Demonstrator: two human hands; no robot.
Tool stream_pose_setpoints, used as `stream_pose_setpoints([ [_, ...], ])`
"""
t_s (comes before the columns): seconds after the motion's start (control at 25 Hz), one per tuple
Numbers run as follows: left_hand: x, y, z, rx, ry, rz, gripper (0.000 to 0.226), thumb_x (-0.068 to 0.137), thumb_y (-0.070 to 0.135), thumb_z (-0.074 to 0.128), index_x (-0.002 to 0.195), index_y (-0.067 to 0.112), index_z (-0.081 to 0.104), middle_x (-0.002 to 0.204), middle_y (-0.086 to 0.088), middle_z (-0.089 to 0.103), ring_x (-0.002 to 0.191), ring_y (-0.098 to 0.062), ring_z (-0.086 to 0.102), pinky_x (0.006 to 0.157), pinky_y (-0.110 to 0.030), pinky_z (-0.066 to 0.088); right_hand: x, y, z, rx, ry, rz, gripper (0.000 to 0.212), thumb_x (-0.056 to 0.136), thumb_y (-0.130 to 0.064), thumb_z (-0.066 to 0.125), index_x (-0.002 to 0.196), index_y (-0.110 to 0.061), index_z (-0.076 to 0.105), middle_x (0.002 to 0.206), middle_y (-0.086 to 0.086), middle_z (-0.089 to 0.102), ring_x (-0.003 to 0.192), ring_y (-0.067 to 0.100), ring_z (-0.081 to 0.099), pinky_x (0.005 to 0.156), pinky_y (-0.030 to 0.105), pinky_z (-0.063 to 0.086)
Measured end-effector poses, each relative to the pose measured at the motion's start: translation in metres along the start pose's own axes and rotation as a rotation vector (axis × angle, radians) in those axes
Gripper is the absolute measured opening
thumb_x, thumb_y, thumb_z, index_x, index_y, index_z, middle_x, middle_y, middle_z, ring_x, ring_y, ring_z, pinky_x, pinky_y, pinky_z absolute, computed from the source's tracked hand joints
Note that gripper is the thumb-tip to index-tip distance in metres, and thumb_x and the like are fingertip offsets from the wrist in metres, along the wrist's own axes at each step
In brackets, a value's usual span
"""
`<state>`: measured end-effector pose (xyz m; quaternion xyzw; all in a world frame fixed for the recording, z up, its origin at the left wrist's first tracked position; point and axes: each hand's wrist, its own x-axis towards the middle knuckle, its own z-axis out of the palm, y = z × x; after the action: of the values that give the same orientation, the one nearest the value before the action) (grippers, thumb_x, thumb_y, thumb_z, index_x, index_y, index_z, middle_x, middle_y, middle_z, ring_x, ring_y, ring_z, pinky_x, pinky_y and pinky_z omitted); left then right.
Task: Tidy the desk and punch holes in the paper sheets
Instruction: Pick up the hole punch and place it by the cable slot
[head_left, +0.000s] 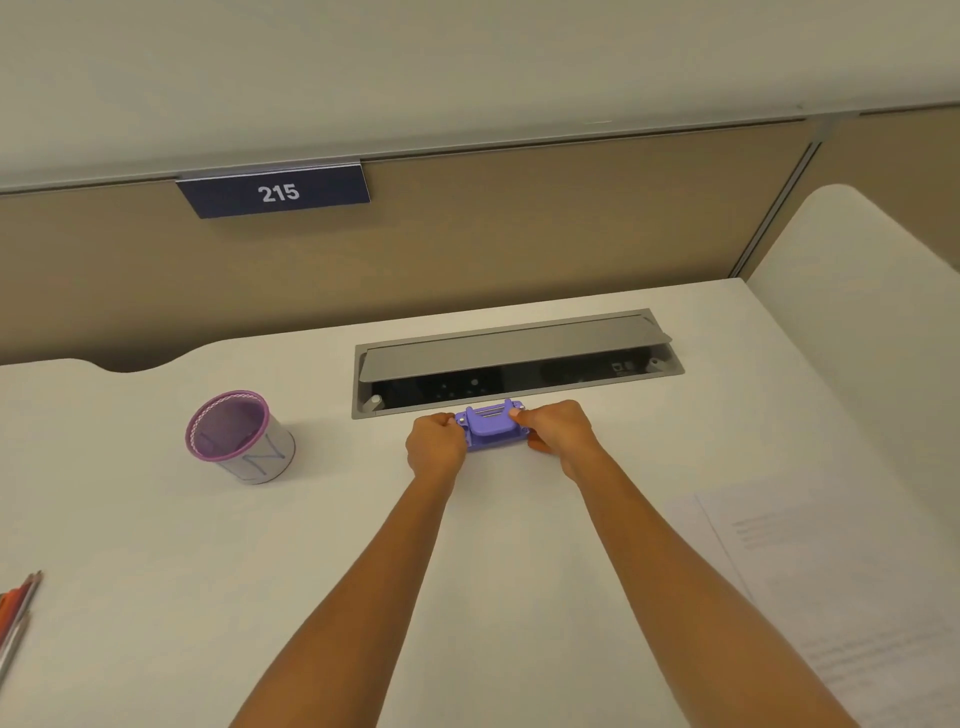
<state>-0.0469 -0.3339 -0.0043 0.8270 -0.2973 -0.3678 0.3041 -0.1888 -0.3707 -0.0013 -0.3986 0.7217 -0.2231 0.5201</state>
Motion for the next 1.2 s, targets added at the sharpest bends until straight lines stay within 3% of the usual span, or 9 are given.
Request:
stream_pose_setpoints([
  [0.48, -0.003, 0.005, 0.002, 0.075, 0.03, 0.072, 0.028, 0.095, 0.018, 0.054, 0.112, -0.001, 0.062, 0.11, -0.02, 0.066, 0.101, -0.03, 0.063, 0.085, -0.033, 0.051, 0.007, -0.003, 0.007, -0.199, 0.091, -0.093, 0.05, 0.088, -0.038, 0.065, 0.121, -0.001, 0.057, 0.121, 0.016, 0.065, 0.11, 0.03, 0.063, 0.089, 0.031, 0.052],
  [0.88, -0.007, 0.007, 0.005, 0.013, 0.04, 0.078, 0.026, 0.096, 0.017, 0.053, 0.111, -0.001, 0.064, 0.109, -0.021, 0.067, 0.098, -0.03, 0.064, 0.084, -0.034, 0.052, 0.009, -0.003, 0.008, -0.205, 0.111, -0.092, 0.049, 0.089, -0.04, 0.063, 0.118, -0.001, 0.06, 0.118, 0.017, 0.065, 0.107, 0.029, 0.064, 0.088, 0.03, 0.052],
  [1.2, -0.021, 0.012, 0.003, 0.021, 0.036, 0.109, 0.035, 0.096, 0.012, 0.052, 0.13, 0.004, 0.055, 0.127, -0.017, 0.061, 0.112, -0.03, 0.06, 0.094, -0.036, 0.049, 0.011, 0.001, 0.006, -0.113, 0.094, -0.127, 0.049, 0.091, -0.039, 0.061, 0.122, -0.001, 0.059, 0.122, 0.017, 0.064, 0.108, 0.031, 0.064, 0.094, 0.037, 0.055],
])
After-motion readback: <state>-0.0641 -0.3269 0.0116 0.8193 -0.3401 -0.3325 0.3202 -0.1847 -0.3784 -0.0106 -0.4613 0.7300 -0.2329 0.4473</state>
